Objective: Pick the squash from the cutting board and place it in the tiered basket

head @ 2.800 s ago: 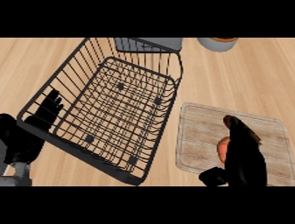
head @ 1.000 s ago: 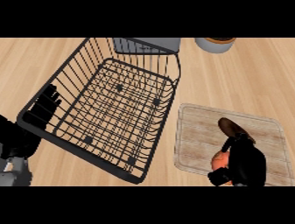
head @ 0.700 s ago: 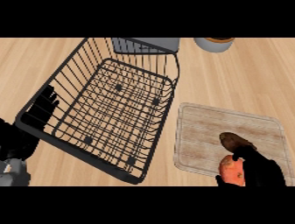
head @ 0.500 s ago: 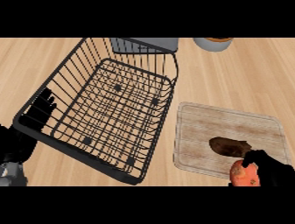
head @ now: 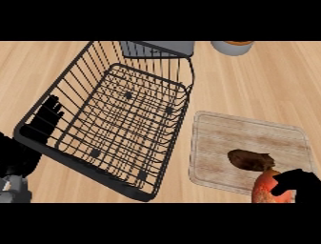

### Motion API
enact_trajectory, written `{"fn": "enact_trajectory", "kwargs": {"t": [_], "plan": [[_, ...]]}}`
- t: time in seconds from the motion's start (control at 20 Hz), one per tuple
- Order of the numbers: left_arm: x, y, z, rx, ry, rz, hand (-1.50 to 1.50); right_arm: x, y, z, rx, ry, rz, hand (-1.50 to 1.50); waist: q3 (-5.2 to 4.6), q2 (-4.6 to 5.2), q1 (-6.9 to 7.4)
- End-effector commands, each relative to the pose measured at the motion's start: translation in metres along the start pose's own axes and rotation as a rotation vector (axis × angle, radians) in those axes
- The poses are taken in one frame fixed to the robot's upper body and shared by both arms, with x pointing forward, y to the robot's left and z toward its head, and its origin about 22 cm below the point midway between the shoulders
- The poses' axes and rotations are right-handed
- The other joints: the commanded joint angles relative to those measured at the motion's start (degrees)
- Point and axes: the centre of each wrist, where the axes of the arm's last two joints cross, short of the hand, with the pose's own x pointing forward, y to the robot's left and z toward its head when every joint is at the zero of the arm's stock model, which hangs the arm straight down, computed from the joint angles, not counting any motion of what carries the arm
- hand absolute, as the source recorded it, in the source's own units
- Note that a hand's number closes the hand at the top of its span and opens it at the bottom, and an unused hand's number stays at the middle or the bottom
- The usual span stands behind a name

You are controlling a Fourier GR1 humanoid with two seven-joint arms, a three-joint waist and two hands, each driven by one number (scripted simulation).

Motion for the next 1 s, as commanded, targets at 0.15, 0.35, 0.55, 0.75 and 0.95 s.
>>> {"fn": "enact_trajectory", "kwargs": {"t": [0.15,0.35,0.55,0.75,0.95], "plan": [[0.002,0.002,-0.005,-0.006,-0.004,-0.006,0.00,0.048,-0.041,-0.002,0.024,-0.077,-0.087,1.50,-0.05,0.28,0.69],[0.016,-0.004,-0.020,-0.013,-0.007,-0.006,0.00,0.084,-0.030,-0.019,0.064,-0.120,-0.121,1.50,-0.14,0.37,1.08],[0.009,-0.008,-0.005,-0.025,-0.018,-0.012,0.00,0.130,-0.004,-0.050,0.077,-0.113,-0.109,1.50,-0.10,0.28,1.67],[0.008,0.009,-0.002,-0.017,-0.022,-0.022,0.00,0.172,0.011,-0.057,0.087,-0.089,-0.109,1.50,-0.12,0.24,2.02],[0.002,-0.007,-0.002,-0.023,-0.004,0.005,0.00,0.201,0.030,-0.077,0.087,-0.065,-0.137,1.50,-0.06,0.24,1.98]]}}
